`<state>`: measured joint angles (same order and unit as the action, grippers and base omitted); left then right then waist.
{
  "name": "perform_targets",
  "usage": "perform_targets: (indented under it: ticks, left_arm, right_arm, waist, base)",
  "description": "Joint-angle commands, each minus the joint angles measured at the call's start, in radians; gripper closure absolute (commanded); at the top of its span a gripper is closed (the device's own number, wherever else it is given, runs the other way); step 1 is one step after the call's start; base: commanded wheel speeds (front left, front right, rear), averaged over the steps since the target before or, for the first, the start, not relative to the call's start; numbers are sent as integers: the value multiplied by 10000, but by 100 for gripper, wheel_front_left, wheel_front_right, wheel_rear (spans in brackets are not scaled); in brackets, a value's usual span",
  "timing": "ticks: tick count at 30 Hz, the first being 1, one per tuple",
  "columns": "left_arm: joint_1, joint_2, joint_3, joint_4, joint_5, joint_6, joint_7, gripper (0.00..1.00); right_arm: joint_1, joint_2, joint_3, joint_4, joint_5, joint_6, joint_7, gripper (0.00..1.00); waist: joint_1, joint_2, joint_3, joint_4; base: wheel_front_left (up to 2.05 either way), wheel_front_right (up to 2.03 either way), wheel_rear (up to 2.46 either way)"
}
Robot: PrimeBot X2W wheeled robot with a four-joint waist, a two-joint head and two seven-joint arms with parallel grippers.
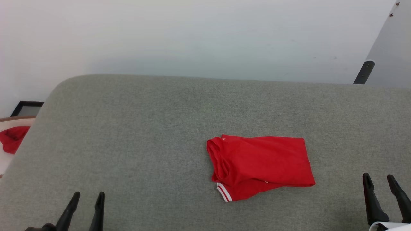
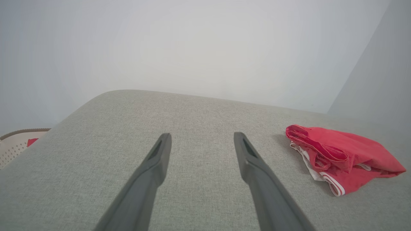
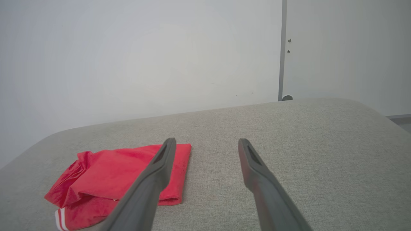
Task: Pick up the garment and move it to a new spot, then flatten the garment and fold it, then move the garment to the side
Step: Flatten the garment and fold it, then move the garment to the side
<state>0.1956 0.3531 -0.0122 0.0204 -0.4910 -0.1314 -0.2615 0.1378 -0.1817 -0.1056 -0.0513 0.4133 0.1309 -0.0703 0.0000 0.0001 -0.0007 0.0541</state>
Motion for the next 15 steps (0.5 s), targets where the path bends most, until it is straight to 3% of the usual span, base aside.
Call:
perform_targets:
  ticks: [1, 15]
  left_arm:
    - [67, 17, 38, 22, 14, 18, -39, 0]
    - [-59, 28, 43, 52, -64, 18, -39, 0]
  right_arm:
    - [56, 22, -4, 27, -22, -5, -42, 0]
    - [-85, 74, 36, 117, 30, -5, -133, 0]
  waist:
    - [0, -1, 3, -3]
    - [0, -1, 102, 21]
  base:
    - [0, 0, 0]
    - [0, 0, 0]
